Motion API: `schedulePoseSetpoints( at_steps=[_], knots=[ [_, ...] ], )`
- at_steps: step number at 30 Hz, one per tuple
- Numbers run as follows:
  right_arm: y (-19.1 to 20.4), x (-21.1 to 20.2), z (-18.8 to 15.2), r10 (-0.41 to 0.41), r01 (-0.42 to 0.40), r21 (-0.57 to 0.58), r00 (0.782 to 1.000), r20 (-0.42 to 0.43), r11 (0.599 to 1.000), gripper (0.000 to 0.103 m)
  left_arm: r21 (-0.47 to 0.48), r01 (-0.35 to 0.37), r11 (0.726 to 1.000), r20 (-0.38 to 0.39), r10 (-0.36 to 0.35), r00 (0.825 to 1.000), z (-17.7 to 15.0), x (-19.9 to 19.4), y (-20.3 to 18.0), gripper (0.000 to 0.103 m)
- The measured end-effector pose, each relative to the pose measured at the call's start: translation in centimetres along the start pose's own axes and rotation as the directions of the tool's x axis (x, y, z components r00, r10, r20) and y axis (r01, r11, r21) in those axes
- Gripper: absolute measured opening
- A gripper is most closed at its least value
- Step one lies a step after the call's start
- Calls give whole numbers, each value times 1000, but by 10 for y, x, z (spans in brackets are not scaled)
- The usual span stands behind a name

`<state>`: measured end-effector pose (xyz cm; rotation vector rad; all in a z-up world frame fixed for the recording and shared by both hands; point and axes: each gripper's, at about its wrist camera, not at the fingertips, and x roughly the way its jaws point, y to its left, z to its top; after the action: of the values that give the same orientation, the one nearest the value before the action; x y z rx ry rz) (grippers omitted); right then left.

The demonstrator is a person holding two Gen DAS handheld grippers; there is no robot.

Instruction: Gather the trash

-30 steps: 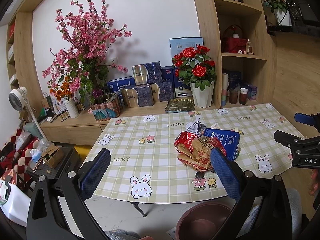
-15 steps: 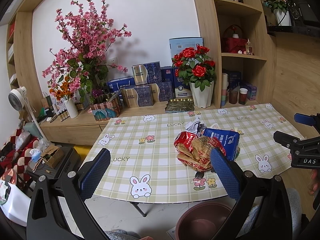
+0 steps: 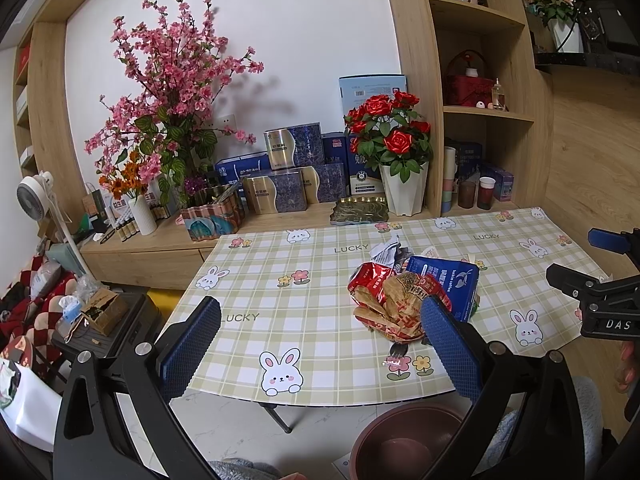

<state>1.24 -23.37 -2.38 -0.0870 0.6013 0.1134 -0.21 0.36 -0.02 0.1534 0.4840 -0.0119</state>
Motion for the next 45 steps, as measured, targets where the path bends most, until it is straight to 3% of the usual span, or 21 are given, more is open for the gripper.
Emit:
schedulePoseSetpoints(
  at_steps=[20, 31, 37, 41, 45],
  knots=[
    [-2, 4, -7, 1, -1, -2, 1000, -12, 1000, 97, -19, 23, 1000, 6, -23, 1000, -7, 2, 1, 98],
    [-18, 42, -26, 38, -32, 85, 997, -71, 996, 97, -87, 70, 994, -39, -74, 996, -28, 38, 14, 98],
    [-27, 60, -33, 51, -42, 127, 997, -64, 991, 98, -73, 94, 993, -48, -97, 994, -40, 62, 15, 98],
    [-30, 66, -37, 44, -42, 131, 999, -17, 990, 97, -68, 110, 992, -100, -117, 988, -47, 81, 11, 98],
    [-32, 79, -39, 60, -51, 141, 996, -60, 989, 97, -71, 112, 991, -128, -120, 984, -51, 94, 9, 98]
  ],
)
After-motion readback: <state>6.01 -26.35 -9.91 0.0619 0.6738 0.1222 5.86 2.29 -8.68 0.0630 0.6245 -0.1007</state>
